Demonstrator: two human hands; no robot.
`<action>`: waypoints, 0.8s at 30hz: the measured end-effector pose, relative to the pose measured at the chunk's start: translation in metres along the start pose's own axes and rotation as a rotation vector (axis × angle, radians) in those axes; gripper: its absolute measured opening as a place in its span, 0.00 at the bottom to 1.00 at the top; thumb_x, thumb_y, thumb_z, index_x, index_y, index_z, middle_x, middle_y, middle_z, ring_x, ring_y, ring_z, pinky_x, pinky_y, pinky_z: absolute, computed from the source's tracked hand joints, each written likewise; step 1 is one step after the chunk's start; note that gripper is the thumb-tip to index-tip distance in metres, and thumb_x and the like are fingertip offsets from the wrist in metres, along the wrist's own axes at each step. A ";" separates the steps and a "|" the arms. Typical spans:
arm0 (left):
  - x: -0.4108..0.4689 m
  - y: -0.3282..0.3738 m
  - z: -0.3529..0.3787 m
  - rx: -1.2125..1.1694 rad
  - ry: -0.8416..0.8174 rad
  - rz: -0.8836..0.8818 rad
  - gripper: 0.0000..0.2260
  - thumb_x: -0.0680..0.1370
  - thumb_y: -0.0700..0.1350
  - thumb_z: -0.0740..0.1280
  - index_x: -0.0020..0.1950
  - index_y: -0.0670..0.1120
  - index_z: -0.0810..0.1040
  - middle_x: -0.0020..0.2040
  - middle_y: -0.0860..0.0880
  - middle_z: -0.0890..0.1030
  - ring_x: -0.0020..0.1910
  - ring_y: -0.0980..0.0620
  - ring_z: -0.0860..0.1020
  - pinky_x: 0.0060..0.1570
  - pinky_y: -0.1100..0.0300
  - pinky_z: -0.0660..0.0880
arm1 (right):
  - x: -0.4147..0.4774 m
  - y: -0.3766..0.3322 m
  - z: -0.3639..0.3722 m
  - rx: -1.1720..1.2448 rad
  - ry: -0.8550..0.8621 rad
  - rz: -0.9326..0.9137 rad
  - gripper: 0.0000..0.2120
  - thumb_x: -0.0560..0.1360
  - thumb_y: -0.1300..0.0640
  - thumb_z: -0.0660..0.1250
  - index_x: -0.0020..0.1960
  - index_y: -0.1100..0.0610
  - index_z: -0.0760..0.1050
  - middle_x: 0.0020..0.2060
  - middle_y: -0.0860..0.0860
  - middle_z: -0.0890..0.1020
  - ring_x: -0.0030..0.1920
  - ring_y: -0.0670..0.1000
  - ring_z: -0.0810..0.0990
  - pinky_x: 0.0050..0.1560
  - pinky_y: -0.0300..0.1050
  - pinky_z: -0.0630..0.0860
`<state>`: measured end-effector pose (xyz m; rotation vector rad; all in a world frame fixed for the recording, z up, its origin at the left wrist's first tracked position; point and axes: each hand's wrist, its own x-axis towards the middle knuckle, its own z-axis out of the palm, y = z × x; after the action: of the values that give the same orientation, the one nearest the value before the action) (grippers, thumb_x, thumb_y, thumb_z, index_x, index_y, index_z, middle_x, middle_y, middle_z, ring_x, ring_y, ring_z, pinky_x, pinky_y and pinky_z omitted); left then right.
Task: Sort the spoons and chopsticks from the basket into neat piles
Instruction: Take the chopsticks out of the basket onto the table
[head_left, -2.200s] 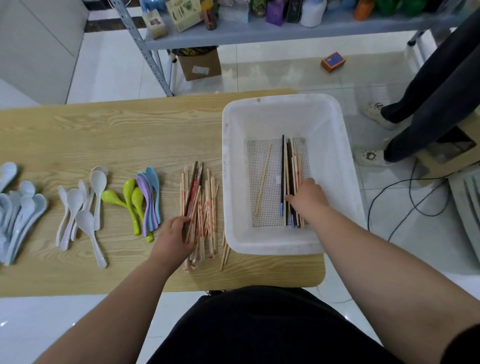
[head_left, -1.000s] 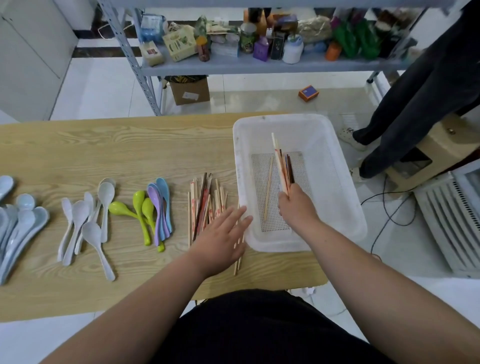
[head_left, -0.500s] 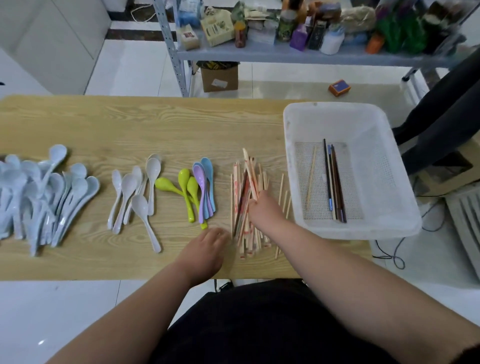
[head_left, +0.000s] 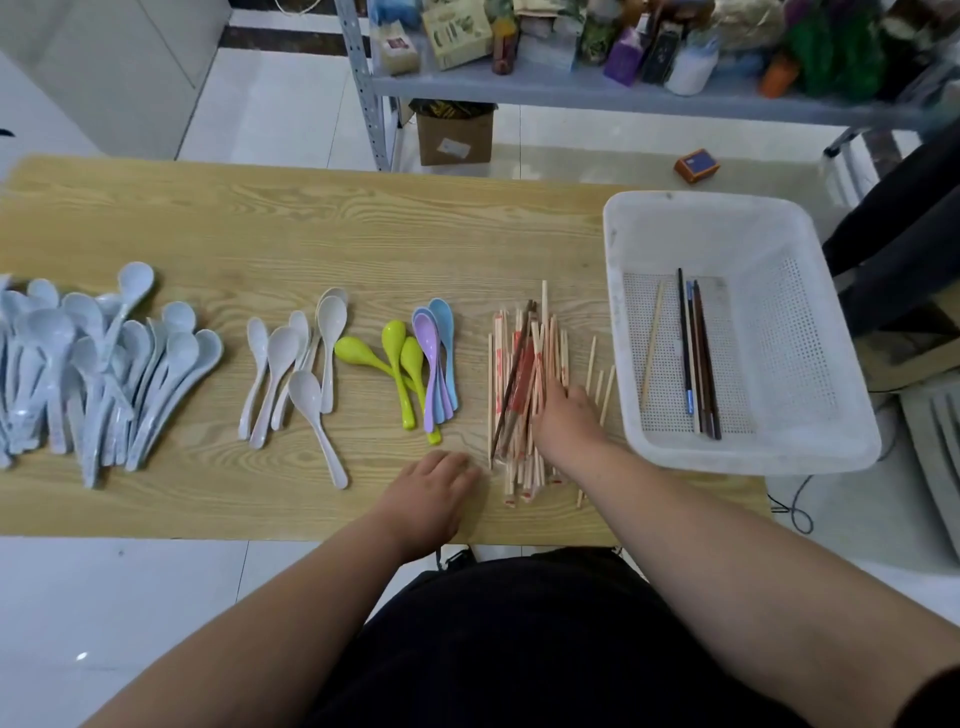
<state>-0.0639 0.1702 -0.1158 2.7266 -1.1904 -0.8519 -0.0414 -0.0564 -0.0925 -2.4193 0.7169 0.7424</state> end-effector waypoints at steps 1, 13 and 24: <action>0.001 0.001 0.000 -0.004 0.009 0.014 0.34 0.75 0.48 0.67 0.80 0.49 0.58 0.76 0.44 0.64 0.75 0.41 0.62 0.70 0.44 0.67 | 0.000 0.000 -0.001 -0.011 -0.004 -0.009 0.34 0.81 0.63 0.55 0.82 0.50 0.46 0.81 0.51 0.46 0.81 0.59 0.47 0.78 0.62 0.55; 0.037 0.030 -0.004 0.130 -0.094 0.221 0.31 0.82 0.48 0.61 0.82 0.59 0.48 0.82 0.47 0.42 0.80 0.38 0.42 0.76 0.44 0.56 | -0.012 0.035 0.007 -0.078 0.025 0.014 0.32 0.83 0.48 0.56 0.82 0.46 0.45 0.81 0.53 0.39 0.81 0.59 0.43 0.78 0.58 0.52; 0.074 0.014 -0.027 0.099 -0.094 0.115 0.28 0.81 0.49 0.59 0.80 0.60 0.55 0.82 0.47 0.47 0.80 0.39 0.43 0.76 0.39 0.56 | 0.028 -0.007 -0.010 -0.015 -0.004 -0.024 0.32 0.83 0.62 0.54 0.82 0.54 0.44 0.82 0.48 0.40 0.81 0.54 0.43 0.78 0.53 0.53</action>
<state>-0.0190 0.1044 -0.1243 2.6890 -1.4287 -0.9403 -0.0135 -0.0660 -0.1005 -2.4351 0.6814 0.7455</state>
